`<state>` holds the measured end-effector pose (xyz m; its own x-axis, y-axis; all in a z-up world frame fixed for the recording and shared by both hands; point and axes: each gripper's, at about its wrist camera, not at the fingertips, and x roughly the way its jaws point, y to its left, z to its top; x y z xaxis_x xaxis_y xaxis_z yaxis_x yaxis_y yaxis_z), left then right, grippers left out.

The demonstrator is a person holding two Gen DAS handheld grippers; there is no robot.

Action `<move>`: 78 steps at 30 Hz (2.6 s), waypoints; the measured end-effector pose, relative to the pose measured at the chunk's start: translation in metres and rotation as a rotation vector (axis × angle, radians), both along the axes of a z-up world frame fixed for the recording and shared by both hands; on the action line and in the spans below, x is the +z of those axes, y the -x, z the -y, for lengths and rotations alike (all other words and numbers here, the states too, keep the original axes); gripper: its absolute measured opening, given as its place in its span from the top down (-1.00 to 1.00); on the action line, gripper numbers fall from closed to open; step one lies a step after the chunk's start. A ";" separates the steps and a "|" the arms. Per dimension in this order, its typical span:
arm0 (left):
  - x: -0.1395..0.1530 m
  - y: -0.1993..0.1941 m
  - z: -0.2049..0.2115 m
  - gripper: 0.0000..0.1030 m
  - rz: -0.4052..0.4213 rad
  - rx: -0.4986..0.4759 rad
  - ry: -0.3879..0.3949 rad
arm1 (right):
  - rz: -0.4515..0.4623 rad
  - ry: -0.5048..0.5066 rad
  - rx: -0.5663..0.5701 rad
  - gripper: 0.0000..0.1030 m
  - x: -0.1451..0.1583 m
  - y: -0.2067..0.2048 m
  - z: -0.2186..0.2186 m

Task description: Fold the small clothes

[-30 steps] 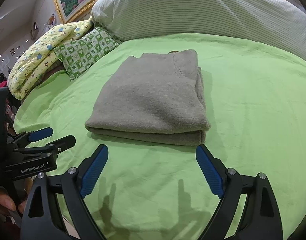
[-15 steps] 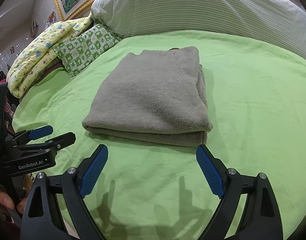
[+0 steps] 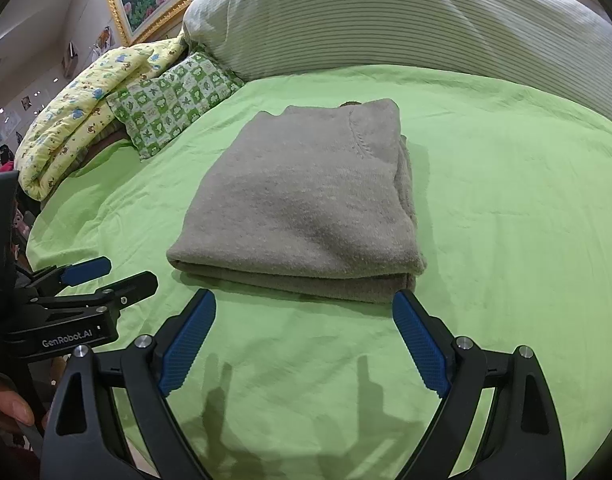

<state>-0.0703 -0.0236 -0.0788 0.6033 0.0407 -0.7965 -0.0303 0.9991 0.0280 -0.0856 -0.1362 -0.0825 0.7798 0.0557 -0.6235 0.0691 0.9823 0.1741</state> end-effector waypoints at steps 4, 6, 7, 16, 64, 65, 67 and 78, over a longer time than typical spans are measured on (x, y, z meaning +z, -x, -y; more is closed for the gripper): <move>0.000 -0.001 0.000 -0.64 -0.003 0.007 0.010 | 0.004 0.002 0.003 -0.75 0.001 0.000 -0.001; 0.000 -0.001 0.001 -0.64 -0.001 0.007 0.011 | 0.004 -0.001 0.003 -0.75 0.002 0.000 -0.001; 0.001 -0.001 0.001 -0.64 0.000 0.006 0.010 | 0.005 -0.001 0.004 -0.75 0.002 0.000 -0.001; 0.002 -0.002 0.001 -0.65 0.000 0.004 0.017 | 0.001 -0.001 0.003 -0.75 0.004 -0.002 0.001; 0.019 -0.014 0.017 -0.64 0.033 0.001 0.005 | 0.052 -0.016 -0.036 -0.76 0.023 -0.003 0.023; 0.019 -0.015 0.017 -0.64 0.031 0.000 0.006 | 0.054 -0.016 -0.036 -0.76 0.024 -0.003 0.024; 0.018 -0.015 0.017 -0.64 0.030 0.000 0.005 | 0.055 -0.014 -0.035 -0.76 0.024 -0.005 0.025; 0.016 -0.019 0.013 -0.64 0.019 0.018 0.004 | 0.052 -0.018 -0.033 -0.76 0.024 -0.007 0.026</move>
